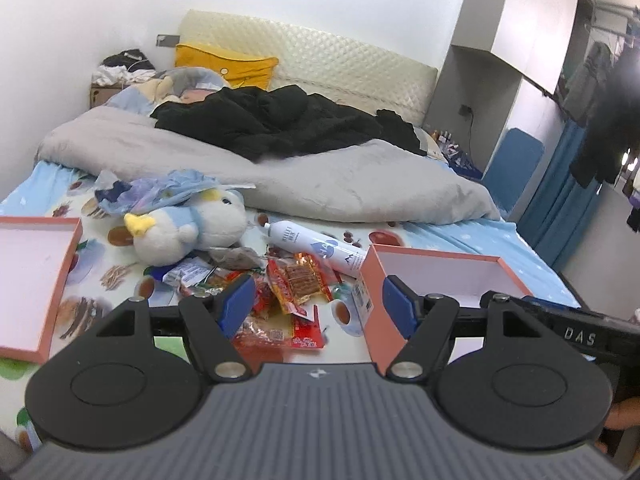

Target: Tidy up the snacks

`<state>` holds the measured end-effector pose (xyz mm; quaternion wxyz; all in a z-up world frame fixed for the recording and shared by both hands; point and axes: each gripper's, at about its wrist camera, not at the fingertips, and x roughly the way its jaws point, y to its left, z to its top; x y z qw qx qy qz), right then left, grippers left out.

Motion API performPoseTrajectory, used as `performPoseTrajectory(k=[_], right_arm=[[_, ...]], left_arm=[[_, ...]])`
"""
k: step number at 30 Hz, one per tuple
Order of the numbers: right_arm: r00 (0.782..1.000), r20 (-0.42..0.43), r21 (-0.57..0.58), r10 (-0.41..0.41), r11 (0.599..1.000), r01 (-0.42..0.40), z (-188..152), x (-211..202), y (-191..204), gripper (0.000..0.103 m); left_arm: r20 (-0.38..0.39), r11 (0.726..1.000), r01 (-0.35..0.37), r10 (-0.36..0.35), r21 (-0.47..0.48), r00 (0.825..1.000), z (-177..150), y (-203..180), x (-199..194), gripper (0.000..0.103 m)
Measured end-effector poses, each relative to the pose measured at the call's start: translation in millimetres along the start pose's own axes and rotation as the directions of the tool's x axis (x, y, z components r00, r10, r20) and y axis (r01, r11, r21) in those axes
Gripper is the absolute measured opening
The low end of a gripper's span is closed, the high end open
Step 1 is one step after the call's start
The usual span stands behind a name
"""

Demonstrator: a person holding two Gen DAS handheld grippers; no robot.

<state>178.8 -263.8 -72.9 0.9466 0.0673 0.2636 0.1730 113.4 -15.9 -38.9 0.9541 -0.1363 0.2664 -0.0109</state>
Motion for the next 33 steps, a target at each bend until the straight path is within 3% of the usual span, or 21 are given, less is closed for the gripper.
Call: performPoseTrajectory(k=[10, 18, 25, 33], right_arm=[[0.999, 0.001, -0.012, 0.044, 0.999, -0.044, -25.8, -8.6, 50.5, 0.082], [0.994, -0.092, -0.022, 0.059, 0.998, -0.061, -53.3, 5.5, 76.3, 0.082], [0.991, -0.123, -0.038, 0.050, 0.998, -0.055, -48.0, 29.3, 85.4, 0.082], [0.985, -0.174, -0.084, 0.002, 0.996, -0.017, -41.1, 71.4, 86.3, 0.078]], left_arm=[[-0.039, 1.000, -0.001, -0.001, -0.030, 0.999, -27.9, 38.7, -9.7, 0.075], [-0.125, 0.993, -0.020, 0.005, -0.120, 0.992, -55.0, 78.3, 7.1, 0.075], [-0.159, 0.988, -0.023, -0.002, -0.155, 0.987, -50.5, 98.5, 32.8, 0.075], [-0.217, 0.978, 0.005, -0.051, -0.207, 0.975, -42.3, 121.7, 93.4, 0.073]])
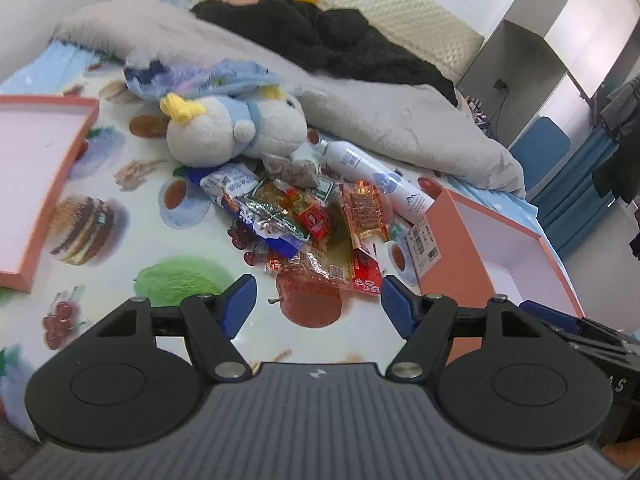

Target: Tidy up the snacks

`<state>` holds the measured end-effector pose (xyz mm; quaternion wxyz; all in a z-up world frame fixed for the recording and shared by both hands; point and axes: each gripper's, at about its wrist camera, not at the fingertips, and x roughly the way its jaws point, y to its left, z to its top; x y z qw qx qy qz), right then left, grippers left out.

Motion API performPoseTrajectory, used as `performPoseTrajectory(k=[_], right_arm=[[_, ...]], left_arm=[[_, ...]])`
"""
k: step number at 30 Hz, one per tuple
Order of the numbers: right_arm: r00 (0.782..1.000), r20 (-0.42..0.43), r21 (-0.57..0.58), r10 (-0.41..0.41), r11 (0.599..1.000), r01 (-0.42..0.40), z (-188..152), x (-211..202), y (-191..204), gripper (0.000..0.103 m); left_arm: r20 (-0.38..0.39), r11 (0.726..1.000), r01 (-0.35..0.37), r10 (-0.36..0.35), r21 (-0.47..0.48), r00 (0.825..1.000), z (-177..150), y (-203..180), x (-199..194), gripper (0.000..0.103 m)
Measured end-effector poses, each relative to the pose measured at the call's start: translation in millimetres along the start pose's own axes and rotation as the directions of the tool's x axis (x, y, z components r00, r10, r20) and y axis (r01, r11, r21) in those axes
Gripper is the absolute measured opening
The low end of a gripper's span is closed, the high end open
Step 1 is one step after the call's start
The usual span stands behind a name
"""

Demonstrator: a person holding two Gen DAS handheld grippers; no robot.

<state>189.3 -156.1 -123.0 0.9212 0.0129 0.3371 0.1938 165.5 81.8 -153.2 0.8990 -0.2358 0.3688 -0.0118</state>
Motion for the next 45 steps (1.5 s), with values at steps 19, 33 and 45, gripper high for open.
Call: performPoseTrajectory(k=[19, 33, 45], right_arm=[[0.990, -0.139, -0.094, -0.005, 0.996, -0.008, 31.9, 148.2, -11.2, 0.044], [0.990, -0.133, -0.221, -0.045, 0.975, 0.015, 34.2, 212.2, 1.7, 0.030], [0.992, -0.087, -0.268, -0.096, 0.961, 0.069, 40.6, 193.8, 6.3, 0.003]], left_arm=[[-0.094, 1.000, 0.027, -0.029, -0.014, 0.995, 67.0, 40.4, 165.5, 0.058], [-0.080, 0.998, 0.022, -0.028, -0.064, 0.996, 88.9, 53.6, 225.0, 0.048], [-0.083, 1.000, 0.004, -0.006, -0.028, 0.997, 90.3, 34.3, 219.4, 0.008]])
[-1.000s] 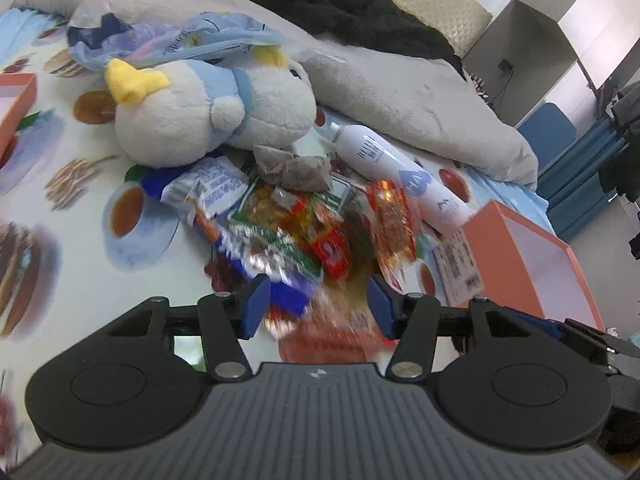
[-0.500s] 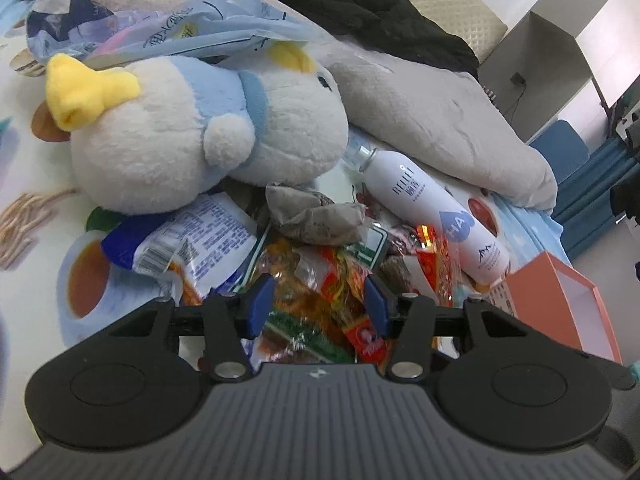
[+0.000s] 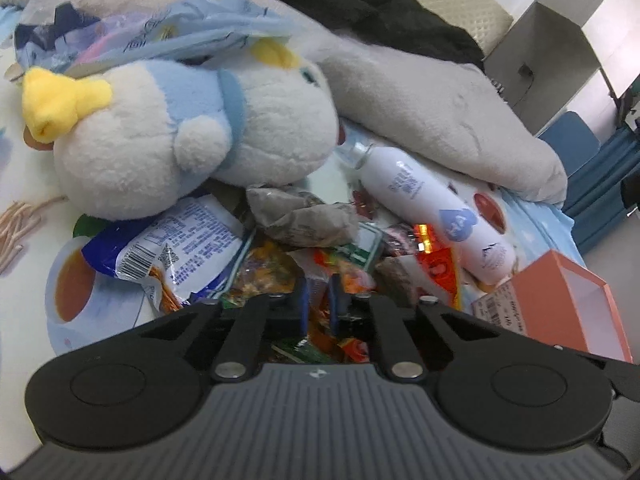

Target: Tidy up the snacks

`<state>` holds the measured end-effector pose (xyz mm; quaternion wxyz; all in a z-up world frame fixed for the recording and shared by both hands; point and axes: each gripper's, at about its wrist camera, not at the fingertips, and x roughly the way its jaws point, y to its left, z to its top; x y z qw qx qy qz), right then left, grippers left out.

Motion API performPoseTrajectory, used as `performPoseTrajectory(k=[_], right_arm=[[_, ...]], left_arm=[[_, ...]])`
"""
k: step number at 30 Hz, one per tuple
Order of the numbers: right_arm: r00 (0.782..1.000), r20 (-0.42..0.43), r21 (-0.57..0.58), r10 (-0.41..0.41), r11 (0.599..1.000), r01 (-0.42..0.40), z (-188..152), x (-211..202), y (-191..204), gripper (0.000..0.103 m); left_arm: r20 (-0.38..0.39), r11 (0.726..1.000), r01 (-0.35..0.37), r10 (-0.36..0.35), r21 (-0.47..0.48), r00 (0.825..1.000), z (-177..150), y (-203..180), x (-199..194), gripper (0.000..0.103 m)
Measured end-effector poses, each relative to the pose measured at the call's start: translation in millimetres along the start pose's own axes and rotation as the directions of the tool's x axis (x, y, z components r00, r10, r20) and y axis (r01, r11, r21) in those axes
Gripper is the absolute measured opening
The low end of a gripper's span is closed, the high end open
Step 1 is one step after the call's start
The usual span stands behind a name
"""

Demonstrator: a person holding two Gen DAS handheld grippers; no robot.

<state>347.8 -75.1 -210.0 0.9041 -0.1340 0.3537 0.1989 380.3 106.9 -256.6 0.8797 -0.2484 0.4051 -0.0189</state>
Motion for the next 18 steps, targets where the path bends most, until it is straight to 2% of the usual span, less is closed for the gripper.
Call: performPoseTrajectory(k=[10, 18], right_arm=[[0.999, 0.041, -0.010, -0.017, 1.000, 0.017, -6.2, -51.6, 2.9, 0.003], [0.999, 0.044, 0.044, -0.009, 0.999, 0.007, -34.3, -84.3, 11.3, 0.005]], left_arm=[[0.026, 1.000, -0.004, 0.004, 0.022, 1.000, -22.1, -19.3, -50.7, 0.002], [0.020, 1.000, -0.027, 0.027, 0.000, 0.999, -68.8, -11.0, -105.7, 0.002]])
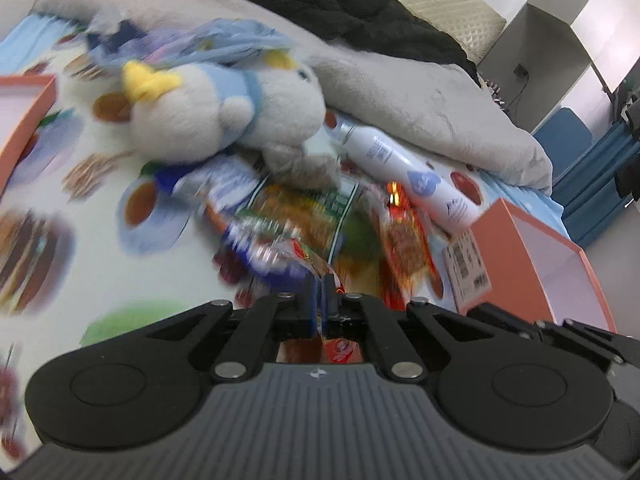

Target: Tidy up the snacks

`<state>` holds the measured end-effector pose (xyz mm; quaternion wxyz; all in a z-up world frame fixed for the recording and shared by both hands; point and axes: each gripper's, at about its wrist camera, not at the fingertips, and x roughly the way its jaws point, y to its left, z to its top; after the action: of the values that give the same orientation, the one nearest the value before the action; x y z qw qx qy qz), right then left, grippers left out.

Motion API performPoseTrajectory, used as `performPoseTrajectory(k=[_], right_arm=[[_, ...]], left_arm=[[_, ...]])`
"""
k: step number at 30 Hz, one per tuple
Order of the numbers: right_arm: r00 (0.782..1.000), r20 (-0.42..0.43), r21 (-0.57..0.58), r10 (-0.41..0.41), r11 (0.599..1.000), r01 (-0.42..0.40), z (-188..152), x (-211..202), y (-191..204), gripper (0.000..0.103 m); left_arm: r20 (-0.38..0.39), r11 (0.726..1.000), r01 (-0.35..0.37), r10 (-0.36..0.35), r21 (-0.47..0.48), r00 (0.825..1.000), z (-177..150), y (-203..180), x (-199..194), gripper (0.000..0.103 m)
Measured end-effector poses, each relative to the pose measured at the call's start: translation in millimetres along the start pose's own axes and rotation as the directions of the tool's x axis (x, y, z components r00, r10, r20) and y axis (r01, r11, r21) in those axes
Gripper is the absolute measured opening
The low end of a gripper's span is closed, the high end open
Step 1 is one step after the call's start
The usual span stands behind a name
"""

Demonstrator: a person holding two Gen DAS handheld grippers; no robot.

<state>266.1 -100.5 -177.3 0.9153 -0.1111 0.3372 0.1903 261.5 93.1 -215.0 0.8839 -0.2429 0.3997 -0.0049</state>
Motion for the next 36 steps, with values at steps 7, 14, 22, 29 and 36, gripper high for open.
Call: performPoseTrajectory(k=[7, 14, 22, 29, 36], right_arm=[[0.999, -0.031, 0.008, 0.035, 0.999, -0.034, -16.8, -2.2, 1.8, 0.006], [0.996, -0.067, 0.015, 0.062, 0.998, -0.061, -25.3, 6.1, 0.3, 0.007], [0.991, -0.093, 0.017, 0.093, 0.996, -0.091, -40.9, 19.9, 2.6, 0.076], [0.987, -0.123, -0.107, 0.103, 0.987, -0.116, -38.5, 44.7, 10.2, 0.076], [0.979, -0.134, -0.132, 0.154, 0.976, -0.172, -27.5, 69.3, 8.8, 0.076]], left_arm=[[-0.031, 0.999, -0.021, 0.020, -0.046, 0.999, -36.3, 30.5, -30.3, 0.002], [-0.042, 0.998, -0.041, 0.039, -0.055, 0.998, -50.6, 53.0, -42.8, 0.003], [-0.046, 0.999, -0.043, 0.041, -0.030, 0.998, -48.4, 59.8, -56.4, 0.065], [-0.077, 0.999, -0.023, 0.025, 0.033, 0.997, -38.9, 53.7, -43.4, 0.086], [-0.140, 0.994, -0.027, 0.041, 0.103, 0.989, -34.6, 36.0, 2.0, 0.092]])
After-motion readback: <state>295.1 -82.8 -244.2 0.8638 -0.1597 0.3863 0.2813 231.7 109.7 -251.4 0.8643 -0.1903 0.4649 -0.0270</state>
